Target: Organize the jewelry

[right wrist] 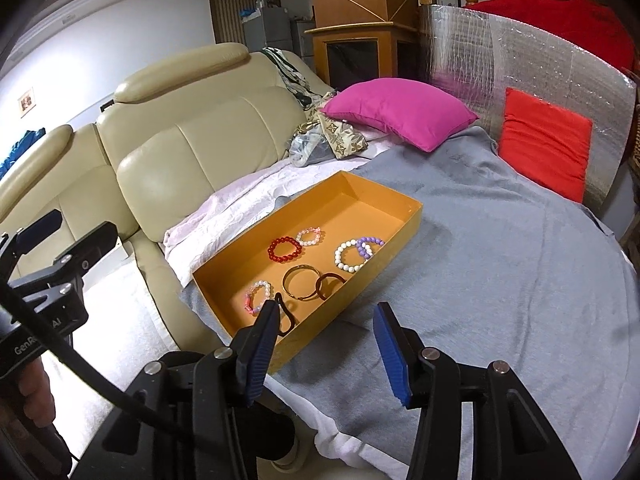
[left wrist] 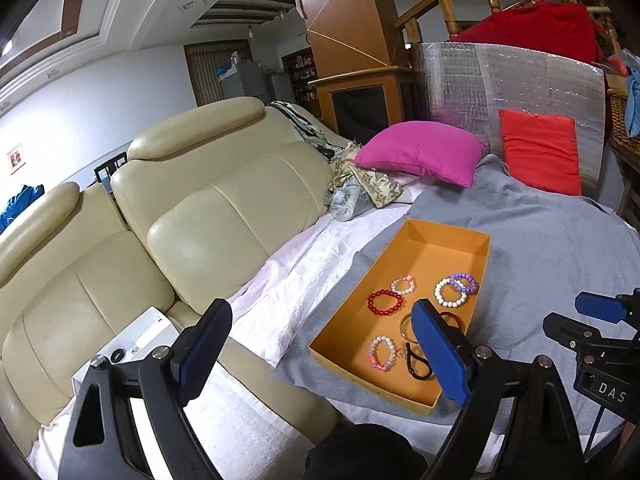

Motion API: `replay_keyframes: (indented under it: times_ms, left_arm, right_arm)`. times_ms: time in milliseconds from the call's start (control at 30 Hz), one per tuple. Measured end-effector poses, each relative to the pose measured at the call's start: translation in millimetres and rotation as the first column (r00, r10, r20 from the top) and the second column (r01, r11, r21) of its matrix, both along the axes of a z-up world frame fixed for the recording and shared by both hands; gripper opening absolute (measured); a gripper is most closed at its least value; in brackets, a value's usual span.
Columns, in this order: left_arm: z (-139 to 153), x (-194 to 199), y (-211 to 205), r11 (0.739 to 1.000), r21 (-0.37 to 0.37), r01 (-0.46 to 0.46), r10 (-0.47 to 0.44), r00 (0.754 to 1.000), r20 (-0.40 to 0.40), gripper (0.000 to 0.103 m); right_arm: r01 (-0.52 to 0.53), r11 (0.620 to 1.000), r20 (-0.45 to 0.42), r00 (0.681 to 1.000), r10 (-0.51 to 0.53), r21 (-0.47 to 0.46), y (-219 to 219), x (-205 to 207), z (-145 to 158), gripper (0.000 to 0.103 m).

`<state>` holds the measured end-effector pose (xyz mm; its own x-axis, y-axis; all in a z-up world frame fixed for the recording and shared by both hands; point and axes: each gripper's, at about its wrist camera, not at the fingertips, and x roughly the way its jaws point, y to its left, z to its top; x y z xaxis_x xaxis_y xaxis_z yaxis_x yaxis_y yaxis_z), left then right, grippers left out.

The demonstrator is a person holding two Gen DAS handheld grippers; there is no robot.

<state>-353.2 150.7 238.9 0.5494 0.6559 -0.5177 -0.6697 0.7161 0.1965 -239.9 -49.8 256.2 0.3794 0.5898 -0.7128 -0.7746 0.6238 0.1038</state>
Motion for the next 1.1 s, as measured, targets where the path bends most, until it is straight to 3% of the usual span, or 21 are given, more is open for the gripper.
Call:
replay_keyframes:
  times_ms: [1100]
  left_arm:
    - [-18.8, 2.0, 4.6, 0.998, -0.047, -0.037, 0.035, 0.998, -0.045, 0.091]
  right_arm:
    - [0.022, 1.000, -0.050, 0.999, -0.022, -0.001, 10.9, -1.3, -16.8, 0.053]
